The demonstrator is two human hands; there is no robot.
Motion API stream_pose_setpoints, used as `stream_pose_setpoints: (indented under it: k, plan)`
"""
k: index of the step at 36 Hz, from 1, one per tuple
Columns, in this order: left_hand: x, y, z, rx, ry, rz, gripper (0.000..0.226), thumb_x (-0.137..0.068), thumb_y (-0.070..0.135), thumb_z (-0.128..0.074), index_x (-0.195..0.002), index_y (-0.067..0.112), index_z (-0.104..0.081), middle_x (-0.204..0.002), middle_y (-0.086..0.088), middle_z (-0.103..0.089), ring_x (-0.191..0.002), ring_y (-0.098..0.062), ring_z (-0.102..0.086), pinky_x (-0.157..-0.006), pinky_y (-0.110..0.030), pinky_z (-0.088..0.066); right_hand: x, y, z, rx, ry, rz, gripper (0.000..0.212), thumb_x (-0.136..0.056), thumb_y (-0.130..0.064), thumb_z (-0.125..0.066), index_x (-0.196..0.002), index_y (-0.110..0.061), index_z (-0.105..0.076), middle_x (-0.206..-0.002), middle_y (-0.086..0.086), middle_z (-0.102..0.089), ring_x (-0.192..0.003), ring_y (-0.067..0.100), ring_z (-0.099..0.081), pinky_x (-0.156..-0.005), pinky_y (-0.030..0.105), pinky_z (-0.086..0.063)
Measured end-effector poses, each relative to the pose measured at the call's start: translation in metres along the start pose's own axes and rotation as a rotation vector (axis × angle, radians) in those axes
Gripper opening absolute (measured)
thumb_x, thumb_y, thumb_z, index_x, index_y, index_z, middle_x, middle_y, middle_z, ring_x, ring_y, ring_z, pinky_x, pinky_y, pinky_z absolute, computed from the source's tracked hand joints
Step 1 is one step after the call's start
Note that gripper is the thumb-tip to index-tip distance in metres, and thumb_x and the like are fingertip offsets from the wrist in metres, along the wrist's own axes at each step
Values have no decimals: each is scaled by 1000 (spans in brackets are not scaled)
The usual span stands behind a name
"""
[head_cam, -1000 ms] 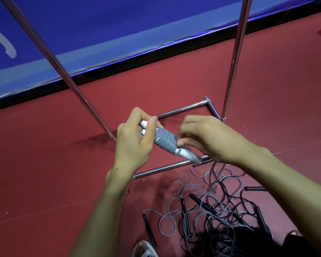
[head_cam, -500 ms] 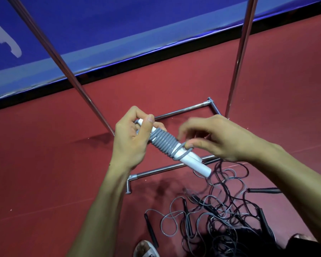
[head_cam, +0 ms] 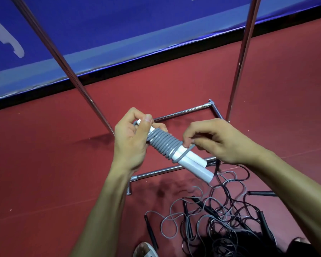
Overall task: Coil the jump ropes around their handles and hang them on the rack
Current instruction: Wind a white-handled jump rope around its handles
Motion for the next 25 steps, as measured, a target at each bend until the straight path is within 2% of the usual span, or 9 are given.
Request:
stream_pose_setpoints:
  k: [3,5,9,12,15,16,19,21,25]
  plan:
    - [1,1,1,57,29,-8,18,-93,13,-48,-78,8,-41,-57,-11,-63,-54,-27,-61,-62,-45,-54,2,1,5,-221,77,-4,23,-88,3,-56,-82,-16,-66,-75,-11,-63,-60,2,-48,-58,14,-39]
    - [0,5,1,88,44,-23,18,-93,13,-47,-77,8,-40,-55,-9,-62,-53,-24,-62,-62,-45,-55,3,2,8,-339,101,-12,17,-87,0,-59,-86,-14,-68,-75,-10,-65,-60,1,-50,-57,15,-39]
    - [0,12,-2,154,51,-37,18,-93,12,-46,-77,7,-39,-53,-9,-61,-51,-23,-62,-57,-39,-55,3,-8,9,-356,88,48,14,-79,-2,-68,-90,-10,-71,-78,-10,-68,-66,1,-58,-66,12,-42]
    - [2,11,-5,202,40,-17,18,-92,13,-46,-77,7,-39,-54,-12,-60,-51,-24,-61,-54,-36,-56,1,-5,12,-467,127,26,10,-76,1,-70,-80,-9,-72,-71,-6,-69,-62,0,-58,-59,13,-43]
    - [4,11,-12,242,9,-4,17,-92,13,-45,-77,6,-39,-53,-10,-58,-51,-23,-60,-53,-36,-55,-1,3,6,-572,101,-13,9,-76,-14,-78,-76,-21,-73,-56,2,-60,-48,12,-48,-46,28,-28]
    - [5,12,-13,251,4,-3,17,-92,12,-45,-78,7,-39,-52,-8,-57,-51,-22,-60,-53,-35,-56,-1,5,2,-630,69,-32,10,-74,-21,-81,-77,-25,-72,-53,3,-57,-45,16,-42,-45,29,-24]
    - [6,12,-17,278,15,12,16,-92,13,-45,-78,7,-39,-53,-13,-56,-49,-23,-59,-51,-34,-55,-1,8,-8,-812,-6,-77,11,-73,-30,-76,-79,-28,-67,-50,0,-56,-38,10,-34,-43,13,-27]
    - [6,9,-15,305,60,38,16,-91,14,-47,-78,6,-40,-55,-18,-51,-48,-24,-57,-50,-33,-53,-1,11,-11,-859,4,-91,10,-74,-26,-71,-79,-28,-63,-49,-1,-55,-36,6,-35,-41,12,-30]
    - [6,2,-7,313,163,59,20,-95,14,-48,-77,7,-41,-52,-14,-49,-48,-20,-56,-51,-32,-53,-1,16,-12,-862,52,-112,6,-73,-23,-68,-76,-27,-66,-49,-1,-53,-39,7,-39,-43,15,-35]
Point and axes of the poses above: each hand's wrist, its own x-axis away from the middle knuckle, its own z-axis out of the back of the hand, y = z × x, the point moved 10 cm from there along -x, towards the middle knuckle
